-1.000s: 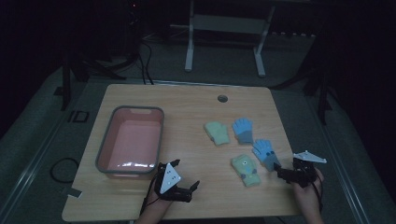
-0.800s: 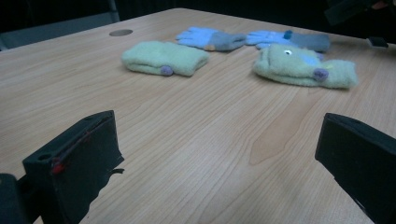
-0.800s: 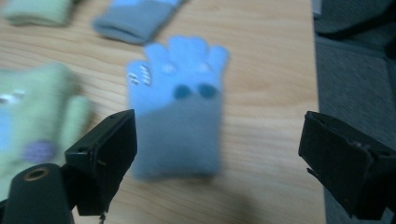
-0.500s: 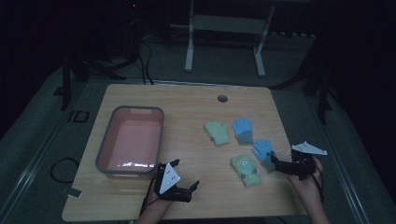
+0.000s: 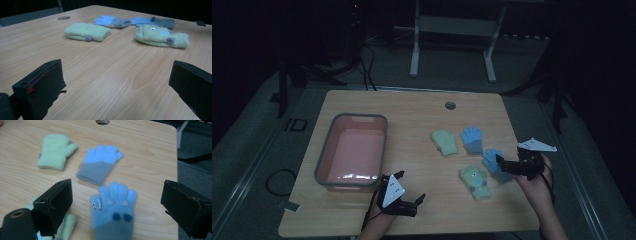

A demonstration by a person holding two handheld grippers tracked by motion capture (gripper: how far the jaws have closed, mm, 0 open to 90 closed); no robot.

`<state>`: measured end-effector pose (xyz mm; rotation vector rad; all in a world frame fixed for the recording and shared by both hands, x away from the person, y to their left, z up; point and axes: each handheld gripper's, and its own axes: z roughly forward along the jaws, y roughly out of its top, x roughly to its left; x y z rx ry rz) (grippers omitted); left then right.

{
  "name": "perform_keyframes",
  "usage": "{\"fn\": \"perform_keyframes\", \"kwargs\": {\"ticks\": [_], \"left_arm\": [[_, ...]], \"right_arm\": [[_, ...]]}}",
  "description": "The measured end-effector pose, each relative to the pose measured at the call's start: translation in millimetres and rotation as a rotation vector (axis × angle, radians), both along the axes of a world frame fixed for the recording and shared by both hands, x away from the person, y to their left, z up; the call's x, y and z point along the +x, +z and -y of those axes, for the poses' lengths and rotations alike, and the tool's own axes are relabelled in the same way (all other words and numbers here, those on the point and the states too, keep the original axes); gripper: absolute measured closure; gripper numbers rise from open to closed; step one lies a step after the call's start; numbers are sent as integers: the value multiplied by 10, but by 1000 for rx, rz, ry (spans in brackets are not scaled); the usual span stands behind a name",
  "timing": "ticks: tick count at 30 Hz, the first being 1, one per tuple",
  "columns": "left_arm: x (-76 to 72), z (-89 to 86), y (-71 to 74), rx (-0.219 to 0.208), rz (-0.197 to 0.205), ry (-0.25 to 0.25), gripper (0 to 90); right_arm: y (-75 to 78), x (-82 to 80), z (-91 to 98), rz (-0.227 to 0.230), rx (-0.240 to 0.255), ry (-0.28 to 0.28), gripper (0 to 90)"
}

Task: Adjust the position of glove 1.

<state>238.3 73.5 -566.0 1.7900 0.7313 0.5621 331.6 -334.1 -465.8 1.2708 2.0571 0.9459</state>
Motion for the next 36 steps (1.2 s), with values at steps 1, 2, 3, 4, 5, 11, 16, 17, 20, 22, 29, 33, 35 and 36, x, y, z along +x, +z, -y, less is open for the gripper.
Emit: {"fn": "perform_keyframes", "kwargs": {"ticks": [1, 2, 3, 4, 5, 11, 16, 17, 20, 22, 29, 33, 35, 36], "left_arm": [[-2, 0, 0, -1, 2, 0, 0], [-2, 0, 0, -1, 2, -1, 0], [-2, 0, 0, -1, 2, -1, 0], [-2, 0, 0, -1, 1, -1, 0], [-1, 0, 0, -1, 1, -2, 0], [0, -1, 0, -1, 0, -2, 0], [-1, 0, 0, -1, 1, -3, 0], [-1, 0, 0, -1, 1, -3, 0], [0, -1, 0, -1, 0, -4, 0], [2, 0, 0, 0, -1, -4, 0], [-1, -2, 0, -3, 1, -4, 0], [-3, 0, 0, 0, 3, -6, 0], [-3, 0, 0, 0, 3, -7, 0], [-2, 0, 0, 0, 2, -7, 0]], "right_arm": [[11, 17, -19, 1, -2, 4, 103], [42, 52, -68, 4, -9, 15, 111], [56, 60, -88, 5, -10, 17, 135], [70, 71, -107, 8, -10, 25, 135], [84, 81, -125, 14, -9, 33, 135], [141, 156, -253, 15, -4, 66, 136], [167, 226, -374, 16, -6, 105, 144], [172, 245, -406, 20, -10, 110, 151], [181, 287, -476, 19, -5, 131, 153], [178, 325, -530, 11, -6, 146, 153], [159, 441, -727, -6, -16, 188, 175], [156, 501, -844, -9, -12, 211, 194], [150, 531, -902, -9, -13, 219, 206], [145, 543, -922, -9, -18, 222, 207]]}}
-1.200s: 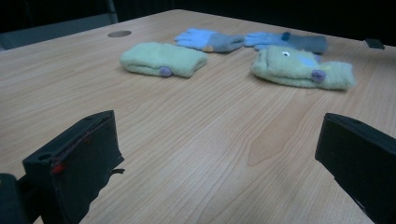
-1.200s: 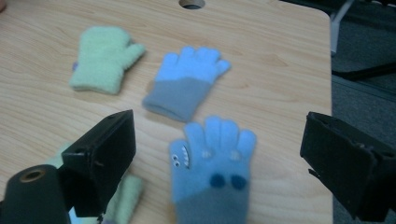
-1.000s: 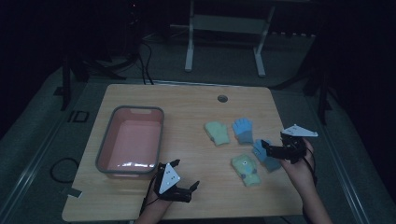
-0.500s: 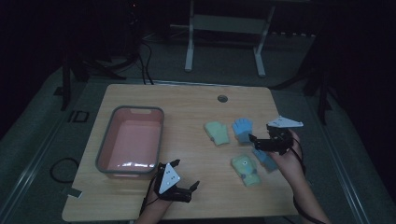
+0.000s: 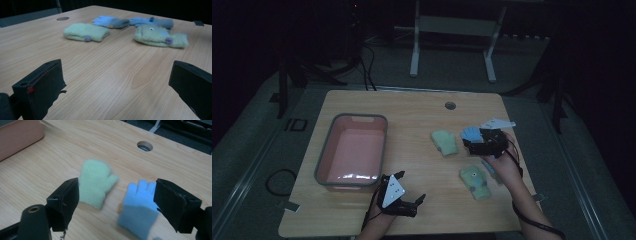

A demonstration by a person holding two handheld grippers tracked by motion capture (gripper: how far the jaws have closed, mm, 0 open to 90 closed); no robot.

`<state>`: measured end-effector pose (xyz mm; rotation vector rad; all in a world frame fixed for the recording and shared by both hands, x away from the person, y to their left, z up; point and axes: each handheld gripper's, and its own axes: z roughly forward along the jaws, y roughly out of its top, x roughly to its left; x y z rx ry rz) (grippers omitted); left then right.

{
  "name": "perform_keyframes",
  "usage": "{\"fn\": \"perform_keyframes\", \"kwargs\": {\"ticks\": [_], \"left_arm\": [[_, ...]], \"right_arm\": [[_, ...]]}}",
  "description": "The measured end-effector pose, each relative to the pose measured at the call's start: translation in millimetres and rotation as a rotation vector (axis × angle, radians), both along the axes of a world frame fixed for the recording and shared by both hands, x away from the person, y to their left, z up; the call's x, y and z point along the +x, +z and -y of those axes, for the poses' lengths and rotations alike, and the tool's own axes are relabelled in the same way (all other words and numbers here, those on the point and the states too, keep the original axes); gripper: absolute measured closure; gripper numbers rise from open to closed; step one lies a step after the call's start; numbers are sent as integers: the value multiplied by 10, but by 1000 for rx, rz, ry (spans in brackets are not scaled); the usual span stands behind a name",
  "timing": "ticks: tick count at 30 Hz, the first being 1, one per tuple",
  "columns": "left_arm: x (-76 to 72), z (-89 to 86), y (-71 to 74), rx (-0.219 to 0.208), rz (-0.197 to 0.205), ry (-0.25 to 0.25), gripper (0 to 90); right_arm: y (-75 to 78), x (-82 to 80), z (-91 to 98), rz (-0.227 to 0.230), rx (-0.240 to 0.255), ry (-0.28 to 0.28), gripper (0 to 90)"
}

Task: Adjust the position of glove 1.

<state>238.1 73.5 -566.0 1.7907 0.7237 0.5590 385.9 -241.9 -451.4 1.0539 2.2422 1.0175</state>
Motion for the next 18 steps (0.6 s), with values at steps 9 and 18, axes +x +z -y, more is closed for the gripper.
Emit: {"fn": "perform_keyframes", "kwargs": {"ticks": [9, 18], "left_arm": [[1, 1, 0, 1, 0, -5, 0], [3, 0, 0, -1, -2, -7, 0]], "right_arm": [[-117, 134, -211, -29, -10, 33, 327], [-242, 283, -379, -80, -7, 60, 402]]}}
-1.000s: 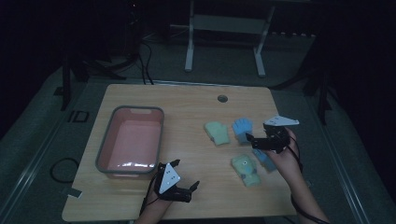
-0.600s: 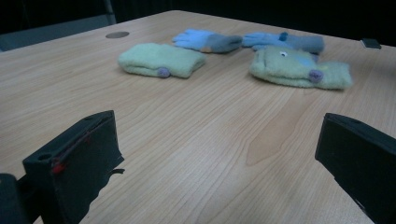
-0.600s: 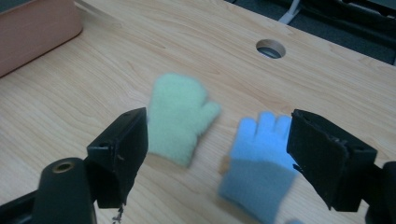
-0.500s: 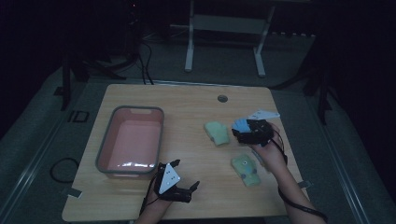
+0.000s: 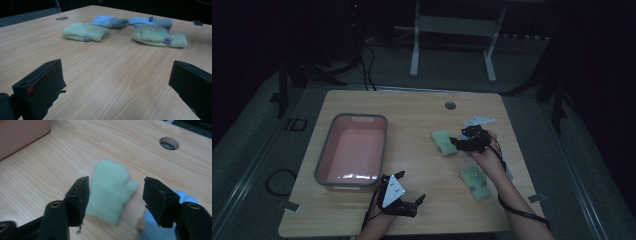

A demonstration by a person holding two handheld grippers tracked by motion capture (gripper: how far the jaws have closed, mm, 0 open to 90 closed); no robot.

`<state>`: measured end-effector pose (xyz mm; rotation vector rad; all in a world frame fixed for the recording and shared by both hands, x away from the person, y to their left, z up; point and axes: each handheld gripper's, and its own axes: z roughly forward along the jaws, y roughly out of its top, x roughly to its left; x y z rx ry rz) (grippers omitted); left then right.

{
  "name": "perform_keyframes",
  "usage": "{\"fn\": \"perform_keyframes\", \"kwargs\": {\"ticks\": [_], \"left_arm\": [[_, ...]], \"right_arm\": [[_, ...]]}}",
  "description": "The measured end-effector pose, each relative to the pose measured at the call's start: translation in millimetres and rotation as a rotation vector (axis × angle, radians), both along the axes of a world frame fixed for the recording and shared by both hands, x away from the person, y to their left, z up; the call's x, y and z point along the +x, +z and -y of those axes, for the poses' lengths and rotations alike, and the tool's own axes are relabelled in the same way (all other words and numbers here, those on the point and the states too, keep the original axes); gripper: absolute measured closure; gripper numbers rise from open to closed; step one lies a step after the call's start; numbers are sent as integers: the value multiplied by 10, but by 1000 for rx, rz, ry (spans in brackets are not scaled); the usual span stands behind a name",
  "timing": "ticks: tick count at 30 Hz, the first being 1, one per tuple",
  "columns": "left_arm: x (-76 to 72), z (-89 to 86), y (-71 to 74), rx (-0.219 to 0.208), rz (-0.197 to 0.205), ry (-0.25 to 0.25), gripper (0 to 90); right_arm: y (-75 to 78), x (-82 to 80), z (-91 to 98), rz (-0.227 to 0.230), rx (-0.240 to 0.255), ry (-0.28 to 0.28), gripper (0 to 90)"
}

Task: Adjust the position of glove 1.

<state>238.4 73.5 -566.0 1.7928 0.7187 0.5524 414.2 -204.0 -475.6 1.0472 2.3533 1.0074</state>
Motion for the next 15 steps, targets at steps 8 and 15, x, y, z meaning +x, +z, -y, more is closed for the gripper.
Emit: {"fn": "perform_keyframes", "kwargs": {"ticks": [8, 15], "left_arm": [[-1, -3, 0, 0, 2, -4, 0], [-2, -5, 0, -4, 1, -4, 0]], "right_arm": [[-134, 133, -173, -26, -30, 32, 490], [-286, 286, -243, -50, -58, 44, 541]]}}
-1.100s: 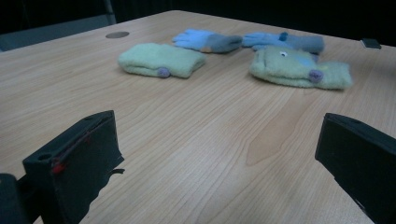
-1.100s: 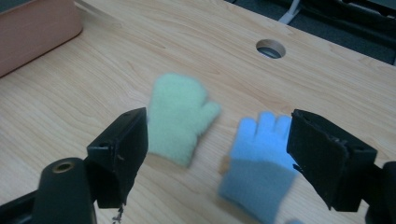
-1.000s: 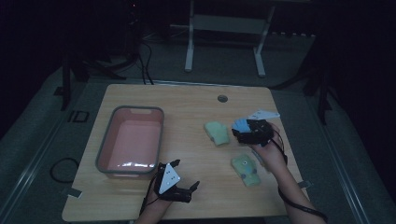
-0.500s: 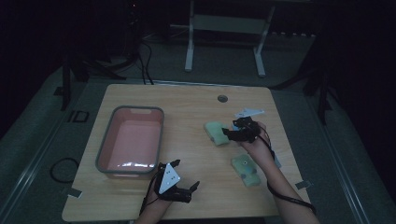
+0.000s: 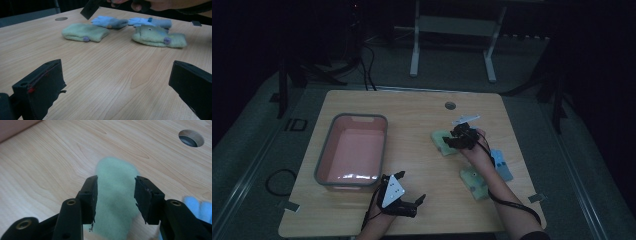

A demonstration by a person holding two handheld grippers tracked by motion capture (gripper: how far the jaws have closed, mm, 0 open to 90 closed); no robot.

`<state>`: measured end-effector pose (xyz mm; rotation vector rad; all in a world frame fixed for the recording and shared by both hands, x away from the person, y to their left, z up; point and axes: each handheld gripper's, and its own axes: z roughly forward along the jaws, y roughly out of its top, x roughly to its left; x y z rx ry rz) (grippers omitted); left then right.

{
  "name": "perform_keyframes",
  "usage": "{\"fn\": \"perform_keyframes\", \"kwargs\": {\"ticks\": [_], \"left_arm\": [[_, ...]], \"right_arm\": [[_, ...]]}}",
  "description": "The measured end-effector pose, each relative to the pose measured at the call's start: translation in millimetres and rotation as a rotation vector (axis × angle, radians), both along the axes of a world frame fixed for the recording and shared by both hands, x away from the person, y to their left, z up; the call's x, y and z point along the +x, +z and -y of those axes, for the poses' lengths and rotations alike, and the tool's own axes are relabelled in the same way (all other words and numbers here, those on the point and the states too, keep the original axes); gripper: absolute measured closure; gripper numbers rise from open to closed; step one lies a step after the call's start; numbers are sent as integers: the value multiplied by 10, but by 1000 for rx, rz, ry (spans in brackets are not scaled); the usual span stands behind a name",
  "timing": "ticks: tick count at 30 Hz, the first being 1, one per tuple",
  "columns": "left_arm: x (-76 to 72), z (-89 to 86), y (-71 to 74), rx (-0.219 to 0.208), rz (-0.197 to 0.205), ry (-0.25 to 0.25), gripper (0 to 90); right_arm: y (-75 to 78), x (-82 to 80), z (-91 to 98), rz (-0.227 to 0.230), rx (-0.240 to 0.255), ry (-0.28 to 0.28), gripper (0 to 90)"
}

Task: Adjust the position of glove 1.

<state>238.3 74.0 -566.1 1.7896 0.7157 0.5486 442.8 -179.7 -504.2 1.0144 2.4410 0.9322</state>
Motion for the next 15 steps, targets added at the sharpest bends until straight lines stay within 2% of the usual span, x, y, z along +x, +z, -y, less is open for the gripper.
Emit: {"fn": "perform_keyframes", "kwargs": {"ticks": [5, 11, 15], "left_arm": [[1, 1, 0, 0, -1, -2, 1], [1, -2, 0, -3, 0, -2, 0], [-1, -2, 0, -1, 2, -1, 0]], "right_arm": [[-106, 96, -35, 14, -38, 18, 563], [-193, 210, -46, -26, -53, 12, 571], [-283, 272, -68, -58, -58, 11, 543]]}}
